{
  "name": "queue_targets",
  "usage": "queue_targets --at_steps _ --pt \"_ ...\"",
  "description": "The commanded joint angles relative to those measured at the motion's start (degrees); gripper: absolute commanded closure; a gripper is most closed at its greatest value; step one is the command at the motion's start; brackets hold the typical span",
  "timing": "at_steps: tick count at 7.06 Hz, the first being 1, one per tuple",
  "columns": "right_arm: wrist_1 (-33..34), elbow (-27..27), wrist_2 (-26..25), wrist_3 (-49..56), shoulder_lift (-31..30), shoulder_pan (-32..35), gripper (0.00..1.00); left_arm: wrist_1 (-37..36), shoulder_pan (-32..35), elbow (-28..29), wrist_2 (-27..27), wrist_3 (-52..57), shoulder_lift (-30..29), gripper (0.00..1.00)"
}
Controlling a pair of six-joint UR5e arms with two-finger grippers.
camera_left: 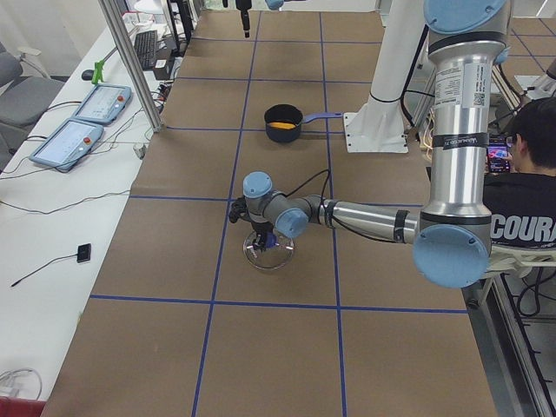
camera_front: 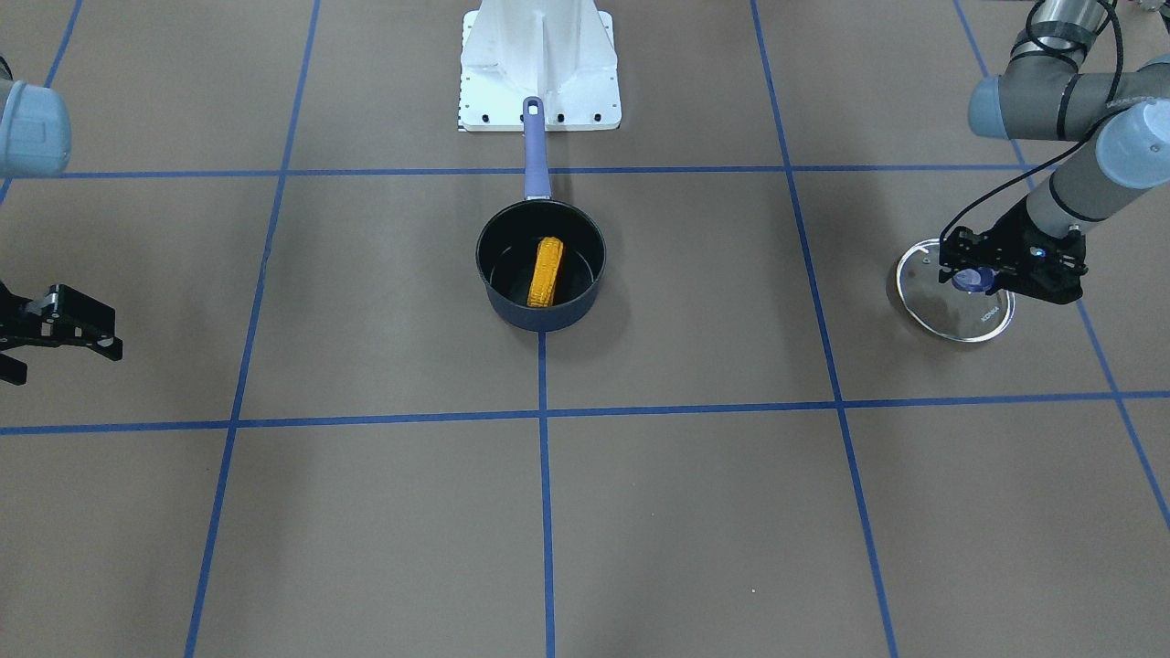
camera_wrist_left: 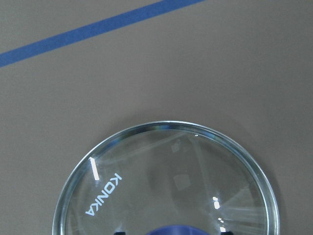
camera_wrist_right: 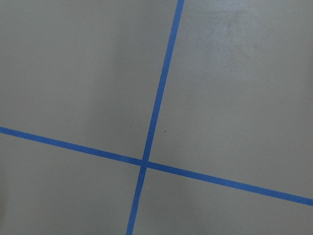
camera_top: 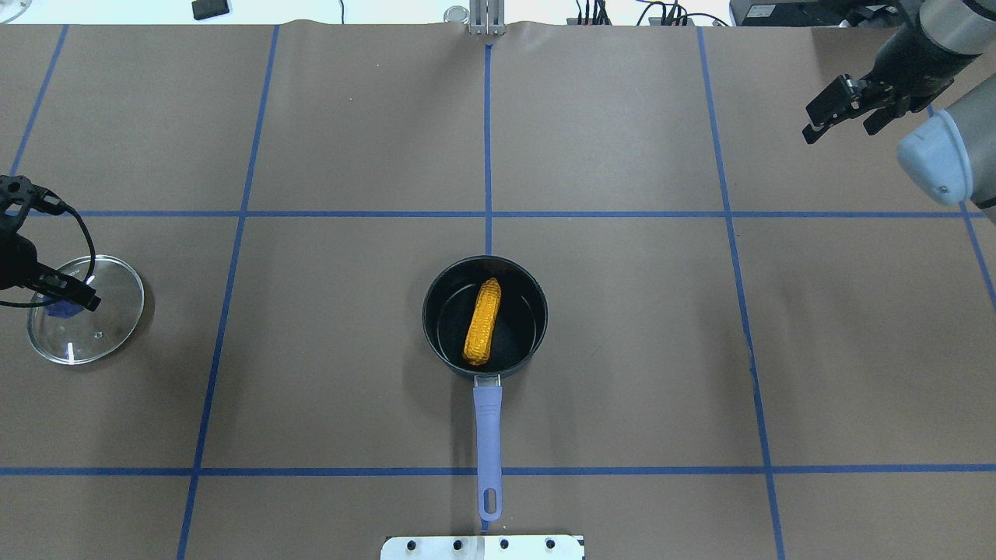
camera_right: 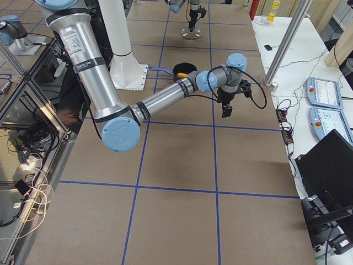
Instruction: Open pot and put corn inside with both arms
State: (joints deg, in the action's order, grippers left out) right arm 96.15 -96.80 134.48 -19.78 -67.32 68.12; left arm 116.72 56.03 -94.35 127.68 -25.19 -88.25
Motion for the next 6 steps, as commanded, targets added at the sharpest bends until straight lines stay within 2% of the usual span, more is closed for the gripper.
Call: queue_targets --at_steps 1,2,3,4,6 --pt "0.0 0.0 -0.3 -0.1 0.1 0.0 0.0 0.0 0.0 0.1 0.0 0.0 -0.5 0.27" --pt "0.0 0.0 -0.2 -0.1 0.1 0.0 0.0 0.0 0.1 0.0 0.0 -0.1 -0.6 0.06" --pt "0.0 0.0 -0.3 -0.3 0.1 0.1 0.0 -0.3 0.8 -0.3 0.1 -0.4 -1.2 0.03" --pt "-0.1 -0.1 -0.3 -0.4 0.0 0.4 0.0 -1.1 2.7 -0.1 2.5 -0.2 -2.1 0.02" --pt "-0.1 -0.1 -0.3 -0.2 -0.9 2.4 0.0 -3.1 11.2 0.3 8.9 4.2 -2.0 0.02"
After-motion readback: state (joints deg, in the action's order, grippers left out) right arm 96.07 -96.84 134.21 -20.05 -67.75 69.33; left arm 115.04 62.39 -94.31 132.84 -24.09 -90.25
